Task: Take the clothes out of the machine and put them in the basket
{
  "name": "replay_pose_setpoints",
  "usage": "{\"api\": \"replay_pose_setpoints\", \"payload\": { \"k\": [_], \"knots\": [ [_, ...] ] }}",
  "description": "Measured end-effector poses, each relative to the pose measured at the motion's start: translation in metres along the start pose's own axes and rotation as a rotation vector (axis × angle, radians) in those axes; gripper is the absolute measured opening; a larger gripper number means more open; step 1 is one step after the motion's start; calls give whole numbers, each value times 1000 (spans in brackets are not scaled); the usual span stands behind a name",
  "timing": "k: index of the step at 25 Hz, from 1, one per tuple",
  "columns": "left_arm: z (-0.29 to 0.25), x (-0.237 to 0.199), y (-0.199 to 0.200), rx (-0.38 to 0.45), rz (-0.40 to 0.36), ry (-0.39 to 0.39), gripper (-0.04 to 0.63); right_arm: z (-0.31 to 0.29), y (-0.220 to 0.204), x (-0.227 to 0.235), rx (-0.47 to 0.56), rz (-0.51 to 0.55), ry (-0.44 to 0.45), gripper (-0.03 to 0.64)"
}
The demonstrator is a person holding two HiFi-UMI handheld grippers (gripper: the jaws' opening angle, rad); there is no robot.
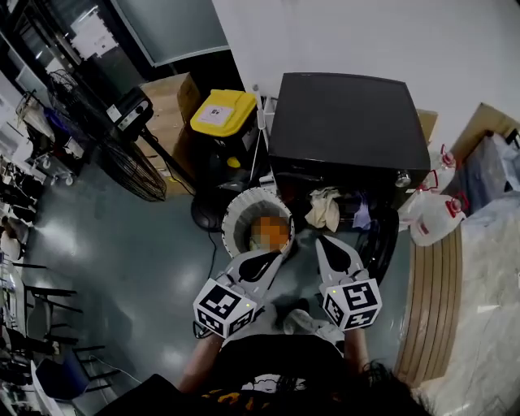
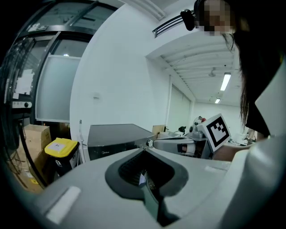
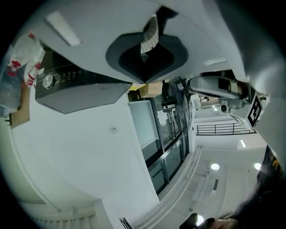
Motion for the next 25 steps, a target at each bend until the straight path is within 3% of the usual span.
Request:
{"api": "replay_pose_setpoints", "payload": {
  "k": [6, 17, 25],
  "knots": [
    [-17, -9, -9, -23, -4, -37, 0, 6, -16, 6, -23, -38, -42, 17],
    [-51, -36, -6, -70, -45, -213, 0, -3, -26, 28, -11, -80, -224, 18],
    [-86, -71, -23, -124, -76, -310, 0, -27, -60, 56, -77, -41, -325, 28]
  ]
}}
Point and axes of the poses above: the fingertips, and each gripper's own axes: z backward along the fingers, x to its right, y out of its top, the point moved 1 cm from there along z, backward along the fingers, and after that the axes turned 6 degrees about x, right-handed, at the moved point
